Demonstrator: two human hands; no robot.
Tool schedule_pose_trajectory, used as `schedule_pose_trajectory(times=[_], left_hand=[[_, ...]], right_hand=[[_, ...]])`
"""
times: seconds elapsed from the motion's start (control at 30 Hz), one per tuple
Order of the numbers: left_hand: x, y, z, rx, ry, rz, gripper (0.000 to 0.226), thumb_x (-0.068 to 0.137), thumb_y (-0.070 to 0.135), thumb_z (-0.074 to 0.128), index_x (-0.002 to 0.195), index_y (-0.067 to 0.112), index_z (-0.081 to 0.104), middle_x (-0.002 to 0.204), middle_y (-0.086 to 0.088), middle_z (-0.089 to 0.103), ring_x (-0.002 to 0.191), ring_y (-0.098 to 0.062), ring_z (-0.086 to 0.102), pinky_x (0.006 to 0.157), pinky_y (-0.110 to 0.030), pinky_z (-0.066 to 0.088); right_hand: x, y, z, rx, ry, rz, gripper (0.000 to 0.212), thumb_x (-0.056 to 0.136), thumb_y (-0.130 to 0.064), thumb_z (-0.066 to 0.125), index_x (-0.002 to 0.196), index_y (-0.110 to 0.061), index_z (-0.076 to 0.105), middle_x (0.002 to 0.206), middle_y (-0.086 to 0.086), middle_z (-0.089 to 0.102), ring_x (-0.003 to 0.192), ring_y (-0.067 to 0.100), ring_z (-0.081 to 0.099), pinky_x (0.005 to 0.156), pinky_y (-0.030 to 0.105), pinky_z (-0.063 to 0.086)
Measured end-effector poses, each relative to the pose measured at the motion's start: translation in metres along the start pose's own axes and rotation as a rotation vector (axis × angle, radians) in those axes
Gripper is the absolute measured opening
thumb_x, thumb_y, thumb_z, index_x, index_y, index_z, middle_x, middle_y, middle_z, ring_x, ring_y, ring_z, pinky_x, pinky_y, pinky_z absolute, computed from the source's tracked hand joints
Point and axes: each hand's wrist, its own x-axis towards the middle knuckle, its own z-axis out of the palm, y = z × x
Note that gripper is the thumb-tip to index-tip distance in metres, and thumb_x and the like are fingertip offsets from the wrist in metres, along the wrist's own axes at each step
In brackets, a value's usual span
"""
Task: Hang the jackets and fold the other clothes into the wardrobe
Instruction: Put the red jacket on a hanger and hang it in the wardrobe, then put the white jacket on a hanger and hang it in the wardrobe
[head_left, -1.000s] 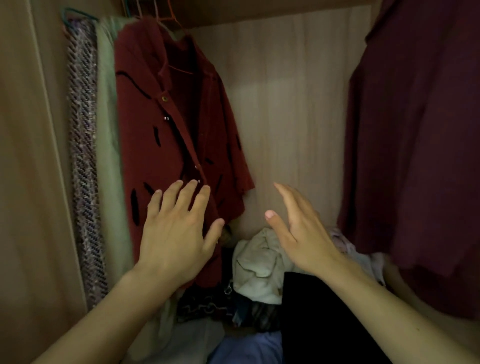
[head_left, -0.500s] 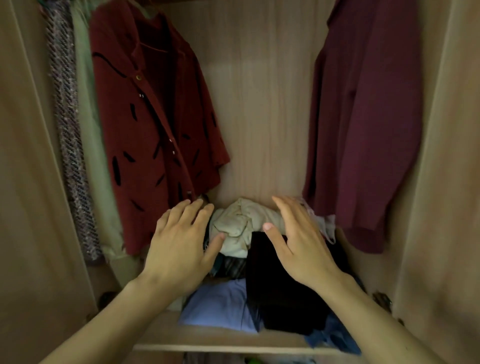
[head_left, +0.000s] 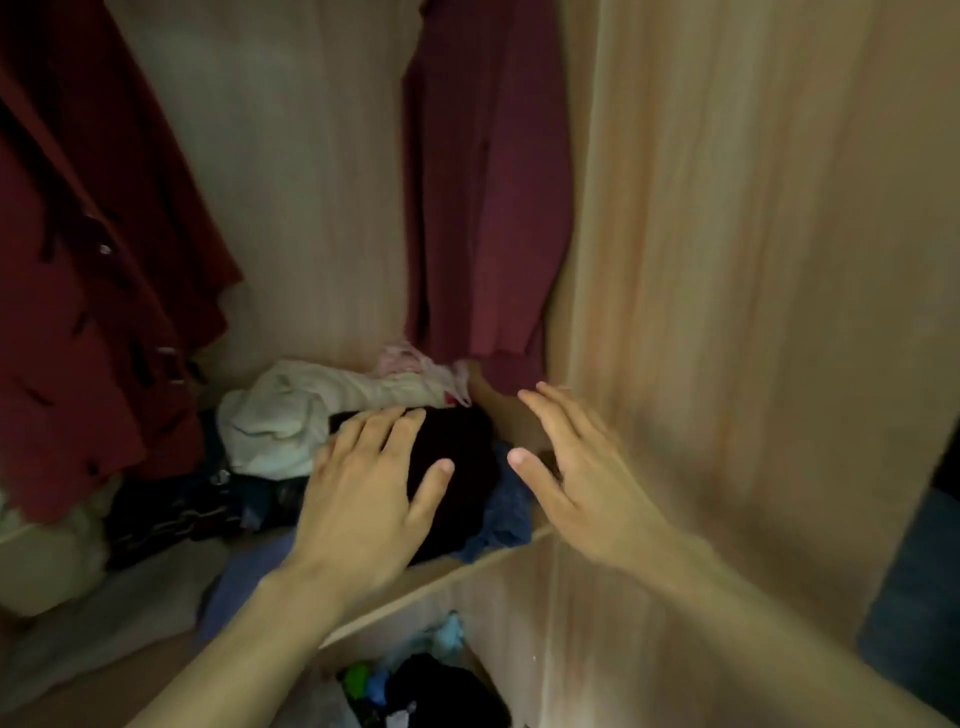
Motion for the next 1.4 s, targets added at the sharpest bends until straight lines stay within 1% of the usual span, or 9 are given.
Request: schedule_pose_trajectory(times=[0.13,0.37,0.53,0.7,0.83,0.93,1.17,1.3,1.4], left_hand=[[-0.012,0.044,0.023,-0.16,-0.094,0.117,0.074,0.087,0.064,0.018,0.142,0.023,0.047,0.143,0.0,0.053,0.128,-0.025,0.048,0.098,-0.043,0.043],[-0.034,0.145,0.041,-0.37,-0.157,0.395,0.07,0.092,0.066,0.025,0.139,0.022,0.051,0.142,0.0,0.054,0.129,-0.023,0.048,0.103,-0.043,0.041],[-0.069,0.256,0.039,-0.525,-0.208,0.599,0.068,0.091,0.066,0.025,0.133,0.021,0.055,0.135,0.0,0.058,0.123,-0.024,0.053,0.103,-0.039,0.041],[-0.139,0.368,0.022,-0.651,-0.301,0.758,0.072,0.089,0.068,0.022,0.135,0.022,0.053,0.135,0.0,0.057,0.123,-0.023,0.05,0.101,-0.04,0.042],[-0.207,0.438,0.006,-0.724,-0.424,0.822,0.073,0.086,0.071,0.023,0.134,0.023,0.051,0.136,-0.001,0.054,0.124,-0.025,0.049,0.102,-0.045,0.042],[-0.248,0.476,-0.002,-0.694,-0.476,0.885,0.066,0.088,0.068,0.032,0.133,0.024,0.05,0.135,-0.001,0.054,0.122,-0.026,0.049,0.1,-0.046,0.043],[-0.305,0.547,-0.003,-0.746,-0.568,0.95,0.053,0.09,0.058,0.048,0.13,0.024,0.053,0.131,-0.001,0.057,0.12,-0.027,0.051,0.099,-0.045,0.045],[-0.317,0.594,0.003,-0.797,-0.563,0.997,0.043,0.094,0.049,0.056,0.129,0.024,0.053,0.13,0.001,0.057,0.119,-0.025,0.05,0.098,-0.044,0.044],[-0.32,0.627,0.013,-0.822,-0.579,1.023,0.044,0.093,0.049,0.056,0.129,0.024,0.053,0.13,0.001,0.057,0.12,-0.024,0.049,0.099,-0.044,0.043]], right_hand=[[-0.064,0.011,-0.035,-0.139,-0.029,0.171,0.079,0.092,-0.068,0.02,0.153,-0.02,0.028,0.159,0.002,0.028,0.148,0.016,0.022,0.12,0.039,0.024],[-0.177,0.018,-0.123,-0.307,0.075,0.412,0.071,0.097,-0.065,0.025,0.152,-0.02,0.03,0.154,0.0,0.036,0.142,0.015,0.031,0.116,0.041,0.031],[-0.285,0.012,-0.187,-0.377,0.17,0.629,0.083,0.091,-0.075,0.016,0.151,-0.02,0.032,0.154,0.0,0.038,0.143,0.016,0.032,0.118,0.033,0.027],[-0.409,-0.007,-0.255,-0.443,0.29,0.805,0.073,0.094,-0.066,0.027,0.15,-0.02,0.033,0.153,-0.001,0.04,0.141,0.014,0.033,0.116,0.034,0.028],[-0.502,-0.034,-0.301,-0.454,0.388,0.926,0.066,0.096,-0.061,0.031,0.148,-0.021,0.036,0.15,-0.003,0.042,0.137,0.015,0.037,0.112,0.026,0.027],[-0.562,-0.054,-0.325,-0.521,0.423,1.009,0.064,0.097,-0.059,0.032,0.147,-0.02,0.037,0.149,-0.001,0.043,0.138,0.017,0.038,0.108,0.022,0.025],[-0.662,-0.083,-0.365,-0.602,0.52,1.154,0.063,0.097,-0.06,0.034,0.146,-0.021,0.038,0.149,0.0,0.044,0.137,0.019,0.039,0.111,0.031,0.028],[-0.697,-0.077,-0.375,-0.626,0.549,1.215,0.066,0.096,-0.062,0.032,0.147,-0.021,0.038,0.149,0.0,0.045,0.138,0.018,0.041,0.115,0.039,0.033],[-0.71,-0.059,-0.381,-0.642,0.546,1.256,0.069,0.094,-0.065,0.03,0.146,-0.02,0.039,0.149,0.0,0.045,0.138,0.02,0.04,0.115,0.038,0.032]])
